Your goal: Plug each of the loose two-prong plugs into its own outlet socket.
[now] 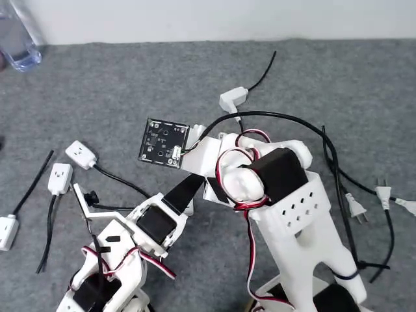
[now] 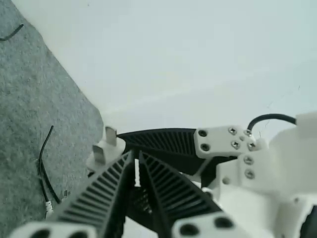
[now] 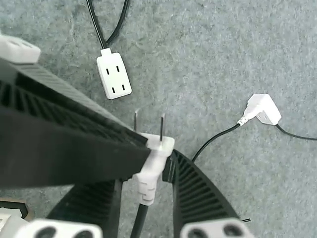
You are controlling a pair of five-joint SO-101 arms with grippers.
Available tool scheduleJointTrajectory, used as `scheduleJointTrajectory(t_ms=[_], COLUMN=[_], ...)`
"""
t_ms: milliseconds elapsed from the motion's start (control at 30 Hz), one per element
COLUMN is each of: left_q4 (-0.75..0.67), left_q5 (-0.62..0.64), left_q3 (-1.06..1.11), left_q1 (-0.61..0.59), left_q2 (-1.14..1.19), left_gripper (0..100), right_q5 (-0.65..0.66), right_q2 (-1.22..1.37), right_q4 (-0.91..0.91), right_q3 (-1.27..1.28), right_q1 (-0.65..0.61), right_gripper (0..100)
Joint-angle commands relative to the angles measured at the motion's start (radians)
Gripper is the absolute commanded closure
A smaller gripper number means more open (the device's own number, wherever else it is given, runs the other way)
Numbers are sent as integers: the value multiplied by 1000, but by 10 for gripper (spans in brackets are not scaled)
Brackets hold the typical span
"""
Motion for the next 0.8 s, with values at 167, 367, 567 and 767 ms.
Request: scheduleJointTrajectory(t_ms=[167,367,567,767], left_q4=[-17,31,31,31], left_q5=[-9,-9,-9,-9], left_q3=[-38,-42,-42,-39], left_q1=[2,2,2,2], left_q2=[-14,-14,-14,-14], left_gripper=[985,985,985,985], right_q5=[-3,-5,-11,-11], right_q2=[-35,-90,-96,-104], right_q4=[33,39,41,48], right_q3=[-52,-52,-49,-51], right_q1=[-10,-44,-51,-51], right_gripper=[991,991,991,991])
